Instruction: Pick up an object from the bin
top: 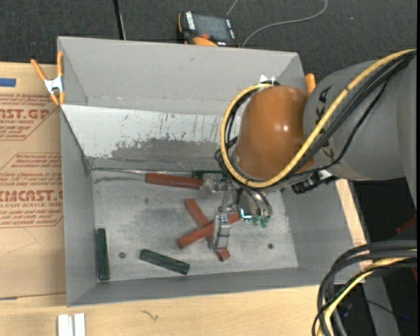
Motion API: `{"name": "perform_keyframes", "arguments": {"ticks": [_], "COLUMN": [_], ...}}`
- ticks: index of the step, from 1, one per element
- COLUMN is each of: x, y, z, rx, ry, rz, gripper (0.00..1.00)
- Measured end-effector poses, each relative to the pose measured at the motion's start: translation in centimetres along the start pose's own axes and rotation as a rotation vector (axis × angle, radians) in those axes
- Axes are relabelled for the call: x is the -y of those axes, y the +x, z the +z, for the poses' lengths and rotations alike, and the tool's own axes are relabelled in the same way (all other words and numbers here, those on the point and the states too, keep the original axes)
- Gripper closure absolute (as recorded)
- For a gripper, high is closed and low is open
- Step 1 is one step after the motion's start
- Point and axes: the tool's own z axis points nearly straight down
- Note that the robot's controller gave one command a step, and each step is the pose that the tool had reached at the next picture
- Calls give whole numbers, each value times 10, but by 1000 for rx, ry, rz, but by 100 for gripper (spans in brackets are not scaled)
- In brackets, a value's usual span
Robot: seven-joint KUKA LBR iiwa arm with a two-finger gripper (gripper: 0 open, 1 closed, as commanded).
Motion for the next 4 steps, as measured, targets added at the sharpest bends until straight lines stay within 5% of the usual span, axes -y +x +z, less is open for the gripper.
{"name": "perform_keyframes", "arguments": {"ticks": [1, 2, 3, 4], "x": [-23, 37, 67, 12], "y": [-47, 4, 7, -10], "z": [6, 91, 92, 92], "rx": [12, 8, 7, 10], "ry": [-2, 2, 2, -1], "rz": [3, -202, -163, -290], "gripper": [0, 0, 0, 0]}}
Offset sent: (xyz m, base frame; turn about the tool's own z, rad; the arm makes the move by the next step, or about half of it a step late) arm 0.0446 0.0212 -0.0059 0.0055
